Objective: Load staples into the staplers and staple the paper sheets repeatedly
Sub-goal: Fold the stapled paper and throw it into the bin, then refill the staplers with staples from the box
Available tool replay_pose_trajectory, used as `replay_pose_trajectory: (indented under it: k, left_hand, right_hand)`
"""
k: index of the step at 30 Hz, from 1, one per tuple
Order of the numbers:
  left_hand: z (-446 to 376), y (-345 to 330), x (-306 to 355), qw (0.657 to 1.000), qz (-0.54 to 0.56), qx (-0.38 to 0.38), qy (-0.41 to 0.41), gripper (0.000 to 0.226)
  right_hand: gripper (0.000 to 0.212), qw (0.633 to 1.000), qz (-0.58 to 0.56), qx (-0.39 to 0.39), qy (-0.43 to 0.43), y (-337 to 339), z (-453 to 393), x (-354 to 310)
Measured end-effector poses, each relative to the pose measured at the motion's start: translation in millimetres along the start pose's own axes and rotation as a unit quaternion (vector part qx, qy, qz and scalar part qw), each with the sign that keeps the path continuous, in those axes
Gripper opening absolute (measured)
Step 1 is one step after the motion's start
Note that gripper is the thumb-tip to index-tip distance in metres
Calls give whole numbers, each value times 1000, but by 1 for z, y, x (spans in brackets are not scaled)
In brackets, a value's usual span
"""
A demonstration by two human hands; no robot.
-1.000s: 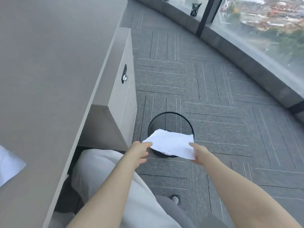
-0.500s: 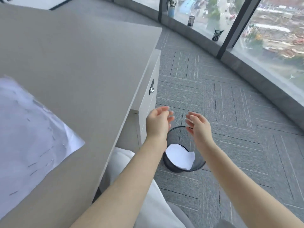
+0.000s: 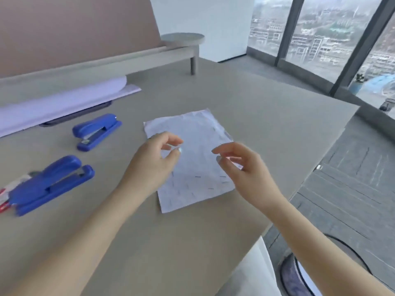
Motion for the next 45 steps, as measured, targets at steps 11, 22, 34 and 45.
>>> replay_pose_trajectory:
  k: [11, 22, 34, 45]
  left_hand:
    - [19, 134, -121, 929, -350, 116, -14, 58]
    - [10, 156, -149, 938, -324, 115, 33, 36]
    - [-2, 145, -145, 958, -232, 161, 51, 38]
    - [-69, 115, -163, 949, -289, 122, 30, 27]
  right_hand:
    - [31, 955, 138, -221, 142, -158, 5, -35]
    - [56, 922, 214, -170, 274, -296, -80, -80]
    - [24, 835, 313, -197, 407, -290, -108, -60]
    - [19, 885, 237, -192, 352, -188, -78, -91]
Point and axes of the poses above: each hand's wrist, its own z-axis away from the middle knuckle, its own y-axis out of the back of the hand, x = y × z, the point moved 8 cm from there along -z, towards the middle knuckle, and after that the axes turned 14 degrees about x, right-handed, at the moved point
